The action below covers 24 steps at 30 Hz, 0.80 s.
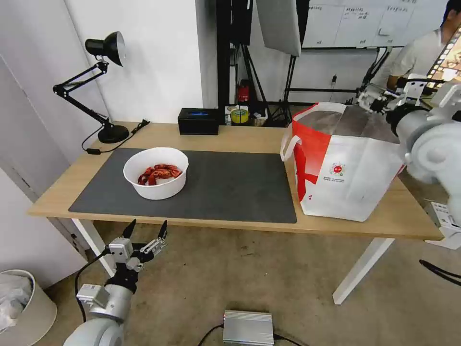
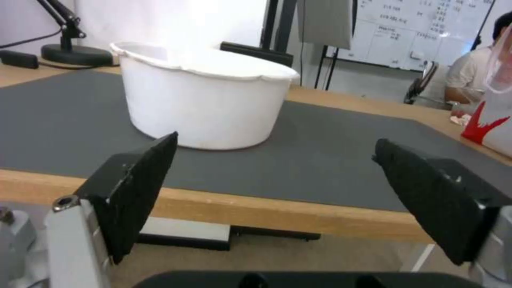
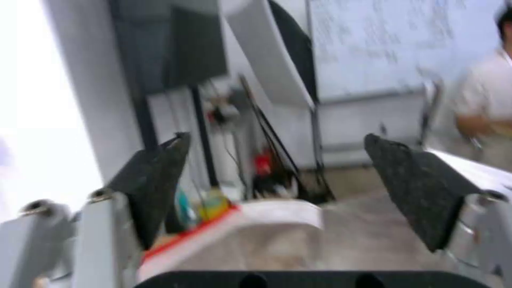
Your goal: Pick up the trash from the table and place it into the takeout bag.
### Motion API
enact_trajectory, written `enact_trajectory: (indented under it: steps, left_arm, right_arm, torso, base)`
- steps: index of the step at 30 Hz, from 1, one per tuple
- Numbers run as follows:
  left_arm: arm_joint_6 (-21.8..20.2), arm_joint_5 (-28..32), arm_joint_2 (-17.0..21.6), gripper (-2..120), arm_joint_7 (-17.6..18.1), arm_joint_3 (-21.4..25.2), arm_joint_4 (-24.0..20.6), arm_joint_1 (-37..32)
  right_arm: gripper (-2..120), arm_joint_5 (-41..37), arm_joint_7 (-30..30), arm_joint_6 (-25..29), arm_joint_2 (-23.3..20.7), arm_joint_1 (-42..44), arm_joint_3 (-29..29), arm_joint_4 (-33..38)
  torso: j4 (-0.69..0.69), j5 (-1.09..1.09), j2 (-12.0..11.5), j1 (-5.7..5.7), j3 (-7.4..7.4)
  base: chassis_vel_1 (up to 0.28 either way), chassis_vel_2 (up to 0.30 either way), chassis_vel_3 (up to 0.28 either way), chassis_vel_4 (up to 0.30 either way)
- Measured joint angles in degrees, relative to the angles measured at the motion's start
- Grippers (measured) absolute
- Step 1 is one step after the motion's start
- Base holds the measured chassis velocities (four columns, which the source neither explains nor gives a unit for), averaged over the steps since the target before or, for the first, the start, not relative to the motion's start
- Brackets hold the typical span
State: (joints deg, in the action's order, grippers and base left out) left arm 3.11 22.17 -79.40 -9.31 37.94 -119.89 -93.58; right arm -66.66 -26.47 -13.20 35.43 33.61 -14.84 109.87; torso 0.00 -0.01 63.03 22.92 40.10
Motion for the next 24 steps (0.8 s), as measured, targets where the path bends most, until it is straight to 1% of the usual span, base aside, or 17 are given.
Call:
enact_trajectory:
  steps: [2,3,5,7,8,10,11,13,14,17,19,21,22,24]
  left_arm:
    - [0.04,-0.10,-0.21,100,0.01,0.01,0.00,-0.14]
    - [0.04,-0.10,-0.21,100,0.01,0.01,0.00,-0.14]
    - [0.06,-0.20,-0.29,100,0.05,0.01,-0.16,-0.46]
    - [0.08,-0.23,-0.26,100,0.06,0.05,-0.29,-0.79]
    - [0.08,-0.23,-0.26,100,0.06,0.05,-0.29,-0.79]
    - [0.09,-0.28,-0.17,100,0.08,0.22,-0.32,-1.11]
    - [0.09,-0.28,-0.17,100,0.08,0.22,-0.32,-1.11]
    - [0.11,-0.32,-0.15,100,0.09,0.28,-0.39,-1.37]
    - [0.11,-0.32,-0.15,100,0.09,0.28,-0.39,-1.37]
    - [0.13,-0.34,-0.17,100,0.10,0.35,-0.53,-1.57]
    - [0.13,-0.34,-0.18,100,0.11,0.38,-0.54,-1.59]
    - [0.13,-0.36,-0.20,100,0.13,0.47,-0.55,-1.63]
    - [0.13,-0.36,-0.20,100,0.13,0.47,-0.55,-1.63]
    - [0.14,-0.37,-0.24,100,0.22,0.58,-0.56,-1.56]
  right_arm:
    - [95,3.38,2.30,5.16,0.62,3.82,-0.90,2.59]
    - [95,3.38,2.30,5.16,0.62,3.82,-0.90,2.59]
    - [99,7.84,4.03,9.23,1.32,7.50,-1.41,4.49]
    - [100,11.10,4.87,11.43,2.01,9.95,-1.57,5.92]
    - [100,11.10,4.87,11.43,2.01,9.95,-1.57,5.92]
    - [100,14.94,5.06,14.00,3.43,12.84,-1.55,7.94]
    - [100,14.94,5.06,14.00,3.43,12.84,-1.55,7.94]
    - [100,18.01,5.06,15.41,4.59,14.99,-1.48,9.60]
    - [100,18.01,5.06,15.41,4.59,14.99,-1.48,9.60]
    - [100,22.19,5.57,17.12,5.36,17.58,-1.52,11.48]
    - [100,23.22,5.89,17.54,5.48,18.25,-1.55,11.81]
    - [100,26.23,7.16,19.02,5.94,20.93,-1.92,12.76]
    - [100,26.23,7.16,19.02,5.94,20.93,-1.92,12.76]
    - [100,29.14,8.19,20.20,6.85,24.25,-2.63,13.31]
  torso:
    - [0.00,0.00,0.00,0.00,0.00]
    - [0.00,0.00,0.00,0.00,0.00]
    - [0.00,0.00,0.00,0.00,0.00]
    - [0.00,0.00,0.00,0.00,0.00]
    - [0.00,0.00,0.00,0.00,0.00]
    - [0.00,0.01,0.00,0.00,0.00]
    - [0.00,0.01,0.00,0.00,0.00]
    - [0.00,0.00,0.00,0.00,0.00]
    - [0.00,0.00,0.00,0.00,0.00]
    - [0.00,0.00,0.00,0.00,0.00]
    - [0.00,0.00,0.00,0.00,0.00]
    - [0.01,-0.01,0.00,0.00,0.00]
    - [0.01,-0.01,0.00,0.00,0.00]
    - [0.01,0.00,0.00,0.00,0.00]
  base:
    - [0.000,0.000,0.000,0.000]
    - [0.000,0.000,0.000,0.000]
    - [0.000,0.000,0.000,0.000]
    - [0.000,0.000,0.000,0.000]
    - [0.000,0.000,0.000,0.000]
    - [0.000,0.000,0.000,0.000]
    - [0.000,0.000,0.000,0.000]
    - [0.000,0.000,0.000,0.000]
    - [0.000,0.000,0.000,0.000]
    - [0.000,0.000,0.000,0.000]
    - [0.000,0.000,0.000,0.000]
    - [0.000,0.000,0.000,0.000]
    - [0.000,0.000,0.000,0.000]
    - [0.000,0.000,0.000,0.000]
